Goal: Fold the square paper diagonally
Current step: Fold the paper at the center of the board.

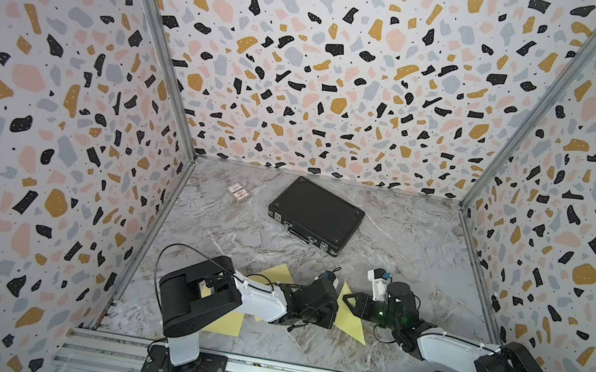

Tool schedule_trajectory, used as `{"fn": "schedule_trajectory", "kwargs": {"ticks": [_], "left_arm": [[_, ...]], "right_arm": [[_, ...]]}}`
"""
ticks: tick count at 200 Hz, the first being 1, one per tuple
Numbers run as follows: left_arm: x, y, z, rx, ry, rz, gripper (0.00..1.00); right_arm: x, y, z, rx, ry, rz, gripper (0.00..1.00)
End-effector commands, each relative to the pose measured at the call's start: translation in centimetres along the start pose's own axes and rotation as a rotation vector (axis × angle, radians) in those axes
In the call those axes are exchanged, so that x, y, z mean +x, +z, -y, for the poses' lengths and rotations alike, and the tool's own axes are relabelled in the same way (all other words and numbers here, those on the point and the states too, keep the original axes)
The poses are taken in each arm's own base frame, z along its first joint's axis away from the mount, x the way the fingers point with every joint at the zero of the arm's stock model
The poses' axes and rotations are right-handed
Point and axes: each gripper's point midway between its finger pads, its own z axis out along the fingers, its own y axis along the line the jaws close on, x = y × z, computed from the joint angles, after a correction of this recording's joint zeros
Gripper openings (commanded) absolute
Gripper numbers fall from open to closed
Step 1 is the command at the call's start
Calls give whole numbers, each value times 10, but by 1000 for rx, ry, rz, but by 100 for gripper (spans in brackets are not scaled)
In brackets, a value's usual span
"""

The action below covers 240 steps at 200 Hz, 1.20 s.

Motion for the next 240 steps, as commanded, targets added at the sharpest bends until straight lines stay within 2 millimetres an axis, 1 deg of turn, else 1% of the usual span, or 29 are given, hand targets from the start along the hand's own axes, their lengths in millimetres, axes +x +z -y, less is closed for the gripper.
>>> {"fn": "schedule_trajectory", "kwargs": {"ticks": [1, 26, 56, 84, 86, 95, 100, 111, 137, 170, 224, 240], "left_arm": [[84, -1, -88, -294, -13, -269, 0], [84, -1, -88, -294, -11, -270, 0], [85, -2, -90, -299, -9, -271, 0], [86, -1, -90, -301, -10, -269, 0], [86, -1, -90, -300, -10, -268, 0], [86, -1, -90, -299, -10, -269, 0], [86, -1, -90, -299, -12, -270, 0], [86, 0, -89, -297, -9, -269, 0], [87, 0, -89, -297, -6, -272, 0], [88, -1, -90, -300, -4, -274, 0], [90, -3, -91, -297, -6, -272, 0], [91, -3, -92, -300, -5, -272, 0]], "right_arm": [[-17, 4, -16, -66, -23, 30, 29], [-22, 7, -19, -102, -23, 32, 21], [-27, 9, -17, -127, -3, 43, 0], [-30, 9, -18, -161, -1, 50, 0], [-30, 9, -18, -161, -2, 49, 2], [-30, 9, -16, -158, -4, 48, 19], [-29, 10, -15, -155, -5, 46, 26], [-29, 11, -14, -154, -12, 42, 32], [-31, 16, -13, -153, -25, 35, 32], [-35, 23, -10, -140, -37, 26, 29], [-43, 34, -19, -198, -54, 20, 28], [-46, 35, -21, -207, -58, 21, 26]]}}
